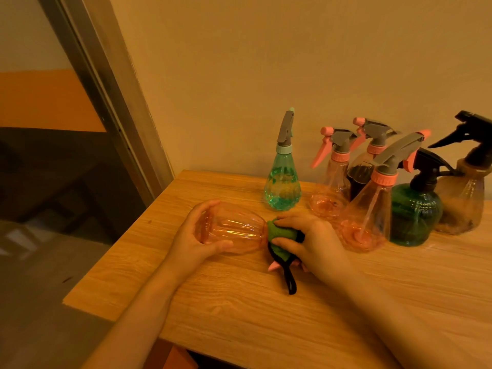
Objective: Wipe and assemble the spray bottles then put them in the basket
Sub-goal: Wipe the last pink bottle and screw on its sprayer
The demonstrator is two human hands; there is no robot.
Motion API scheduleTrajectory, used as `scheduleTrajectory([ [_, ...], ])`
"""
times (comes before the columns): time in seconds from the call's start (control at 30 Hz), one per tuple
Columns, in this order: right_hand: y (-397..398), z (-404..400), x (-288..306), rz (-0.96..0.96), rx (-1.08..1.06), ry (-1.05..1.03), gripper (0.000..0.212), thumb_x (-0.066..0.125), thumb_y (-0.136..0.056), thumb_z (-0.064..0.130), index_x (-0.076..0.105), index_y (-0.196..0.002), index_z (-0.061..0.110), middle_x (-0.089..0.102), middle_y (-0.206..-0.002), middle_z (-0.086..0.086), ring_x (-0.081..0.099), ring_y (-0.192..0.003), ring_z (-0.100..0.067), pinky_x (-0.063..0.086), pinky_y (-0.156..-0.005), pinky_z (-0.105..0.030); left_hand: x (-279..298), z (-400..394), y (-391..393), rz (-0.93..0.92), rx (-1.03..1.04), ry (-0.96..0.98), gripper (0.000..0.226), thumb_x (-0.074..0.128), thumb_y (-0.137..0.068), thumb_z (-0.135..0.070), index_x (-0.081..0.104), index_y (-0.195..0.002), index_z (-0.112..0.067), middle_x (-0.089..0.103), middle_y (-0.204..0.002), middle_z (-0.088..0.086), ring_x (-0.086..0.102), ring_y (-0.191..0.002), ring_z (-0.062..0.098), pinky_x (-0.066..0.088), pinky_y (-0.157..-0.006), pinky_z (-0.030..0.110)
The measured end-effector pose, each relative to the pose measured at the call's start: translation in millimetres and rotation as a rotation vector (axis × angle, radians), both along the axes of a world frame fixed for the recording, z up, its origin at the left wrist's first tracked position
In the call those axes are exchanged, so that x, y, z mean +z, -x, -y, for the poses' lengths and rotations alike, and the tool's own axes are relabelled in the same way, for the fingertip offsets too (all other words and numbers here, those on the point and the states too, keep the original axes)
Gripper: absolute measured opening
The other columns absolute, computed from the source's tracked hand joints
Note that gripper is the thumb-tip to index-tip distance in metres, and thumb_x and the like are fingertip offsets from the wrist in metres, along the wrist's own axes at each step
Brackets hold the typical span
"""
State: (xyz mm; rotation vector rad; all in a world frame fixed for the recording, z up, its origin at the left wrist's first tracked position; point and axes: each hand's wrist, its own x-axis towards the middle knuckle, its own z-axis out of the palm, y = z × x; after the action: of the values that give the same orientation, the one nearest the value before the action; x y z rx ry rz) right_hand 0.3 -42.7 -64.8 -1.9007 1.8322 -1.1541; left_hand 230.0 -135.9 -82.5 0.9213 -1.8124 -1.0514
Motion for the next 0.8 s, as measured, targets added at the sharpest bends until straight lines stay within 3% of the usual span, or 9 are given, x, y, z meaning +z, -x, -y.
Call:
scheduleTrajectory([
  [0.1,-0.1,4.8,6.9,0.024,0.044,-0.247,0.044,0.079,-0.076,0.026,0.064,-0.117,0.022,0.065,-0.102,0.007,0.059,-0.060,-0.002,0.047,-0.050,-0.017,-0.4,-0.5,0.0,0.004,-0.011,0.007,0.083,0.083,-0.048,-0.044,0.049,-0.124,-0.044,0.048,-0.121,-0.034,0.050,-0.113,-0.004,0.050,-0.090,0.028],
  [0.17,1.6,7.2,14.2,0.081,0.074,-0.390,0.039,0.079,-0.076,0.023,0.062,-0.111,0.023,0.067,-0.083,-0.001,0.065,-0.051,-0.015,0.054,-0.045,-0.032,-1.0,-0.4,0.4,-0.002,-0.015,0.013,0.082,0.084,-0.048,-0.044,0.050,-0.123,-0.048,0.049,-0.126,-0.026,0.051,-0.115,0.000,0.050,-0.090,0.025],
  [0.23,1.9,13.3,21.0,-0.173,0.060,-0.408,0.039,0.079,-0.074,0.033,0.063,-0.107,0.021,0.069,-0.083,-0.002,0.067,-0.066,-0.020,0.056,-0.059,-0.041,-0.8,-0.6,0.6,-0.005,-0.022,0.024,0.080,0.084,-0.049,-0.043,0.049,-0.121,-0.052,0.048,-0.129,-0.021,0.051,-0.115,0.000,0.050,-0.087,0.020],
  [0.33,-2.1,23.6,21.1,-0.535,0.013,-0.320,0.049,0.077,-0.069,0.050,0.062,-0.108,0.023,0.063,-0.099,0.000,0.058,-0.091,-0.021,0.050,-0.074,-0.038,-0.5,-1.3,0.0,0.000,-0.023,0.023,0.080,0.083,-0.050,-0.044,0.048,-0.121,-0.053,0.046,-0.128,-0.026,0.050,-0.112,-0.005,0.051,-0.083,0.018],
  [0.47,1.2,30.4,18.7,-0.554,0.080,-0.307,0.039,0.072,-0.073,0.053,0.065,-0.091,0.019,0.063,-0.085,-0.001,0.056,-0.080,-0.022,0.047,-0.066,-0.037,0.5,-1.5,0.1,-0.003,-0.019,0.031,0.078,0.082,-0.051,-0.044,0.048,-0.120,-0.055,0.045,-0.121,-0.037,0.048,-0.110,-0.010,0.050,-0.081,0.014],
  [0.57,11.0,32.4,18.2,-0.411,0.154,-0.313,0.035,0.070,-0.076,0.051,0.069,-0.084,0.017,0.064,-0.075,-0.003,0.056,-0.071,-0.020,0.047,-0.065,-0.041,0.6,-1.1,0.4,0.004,-0.015,0.042,0.076,0.082,-0.051,-0.044,0.047,-0.117,-0.060,0.046,-0.122,-0.036,0.048,-0.112,-0.008,0.048,-0.083,0.013],
  [0.67,14.7,34.2,18.9,-0.286,0.172,-0.336,0.033,0.072,-0.076,0.048,0.071,-0.087,0.017,0.068,-0.079,-0.004,0.060,-0.073,-0.020,0.049,-0.068,-0.043,-1.0,-0.3,0.6,0.004,-0.014,0.044,0.077,0.082,-0.051,-0.045,0.047,-0.118,-0.058,0.046,-0.125,-0.031,0.049,-0.115,-0.003,0.048,-0.085,0.015],
  [0.8,2.4,32.7,17.1,-0.389,0.102,-0.355,0.042,0.080,-0.067,0.046,0.064,-0.097,0.021,0.065,-0.090,0.001,0.059,-0.082,-0.019,0.051,-0.073,-0.038,0.4,-1.4,1.1,0.009,-0.011,0.032,0.077,0.081,-0.049,-0.046,0.046,-0.115,-0.062,0.044,-0.123,-0.034,0.048,-0.112,-0.007,0.048,-0.081,0.013],
])
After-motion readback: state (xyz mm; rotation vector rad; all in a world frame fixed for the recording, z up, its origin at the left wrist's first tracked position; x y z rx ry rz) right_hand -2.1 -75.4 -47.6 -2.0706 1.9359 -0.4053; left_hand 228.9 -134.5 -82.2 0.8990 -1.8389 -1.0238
